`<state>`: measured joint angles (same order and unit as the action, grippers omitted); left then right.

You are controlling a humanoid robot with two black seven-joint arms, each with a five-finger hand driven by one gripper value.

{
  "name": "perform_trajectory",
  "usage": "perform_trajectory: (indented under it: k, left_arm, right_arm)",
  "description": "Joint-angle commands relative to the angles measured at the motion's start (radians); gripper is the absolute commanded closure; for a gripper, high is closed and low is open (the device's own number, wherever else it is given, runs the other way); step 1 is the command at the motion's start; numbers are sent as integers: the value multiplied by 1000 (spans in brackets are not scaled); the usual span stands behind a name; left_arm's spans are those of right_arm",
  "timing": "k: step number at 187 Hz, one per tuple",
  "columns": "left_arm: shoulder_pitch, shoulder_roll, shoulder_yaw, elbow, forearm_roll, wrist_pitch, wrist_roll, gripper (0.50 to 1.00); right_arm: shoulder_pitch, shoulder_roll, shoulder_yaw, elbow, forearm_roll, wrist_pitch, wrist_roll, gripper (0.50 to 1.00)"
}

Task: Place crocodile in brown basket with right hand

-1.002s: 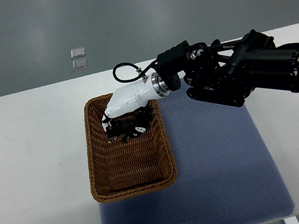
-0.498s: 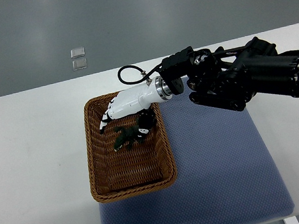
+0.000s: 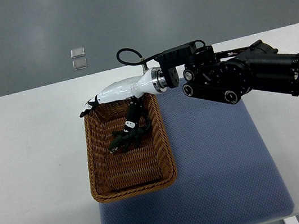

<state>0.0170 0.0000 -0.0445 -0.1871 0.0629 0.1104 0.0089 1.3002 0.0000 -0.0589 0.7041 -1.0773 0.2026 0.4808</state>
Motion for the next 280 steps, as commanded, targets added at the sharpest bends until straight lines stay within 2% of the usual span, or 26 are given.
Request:
perform_trajectory:
  k: [1, 38, 55, 77, 98, 144, 190, 249, 280]
  left_arm:
    - [0, 0, 0, 0, 0, 0, -1, 500]
    - [0, 0, 0, 0, 0, 0, -1, 500]
    - [1, 0, 0, 0, 0, 0, 0, 500]
    - [1, 0, 0, 0, 0, 0, 0, 500]
    - [0, 0, 0, 0, 0, 0, 0, 500]
    - [0, 0, 2, 0, 0, 0, 0, 500]
    - [0, 0, 2, 0, 0, 0, 0, 500]
    - [0, 0, 0, 0, 0, 0, 0, 500]
    - [0, 0, 0, 0, 0, 0, 0, 500]
  right_arm:
    - [-5, 0, 54, 2, 129, 18, -64, 605]
    - [-28, -2, 114, -2, 359, 90, -128, 605]
    - [-96, -35, 146, -3, 459, 98, -177, 605]
    - [-150, -75, 220, -3, 528, 106, -200, 605]
    - [-205, -136, 313, -3, 605, 155, -246, 605]
    - [-298, -229, 422, -20, 813, 169, -364, 605]
    - [-357, -268, 462, -52, 1189, 170, -499, 593]
    - [-384, -259, 465, -143, 1301, 235, -496, 587]
    - [-384, -259, 465, -173, 1300, 233, -488, 574]
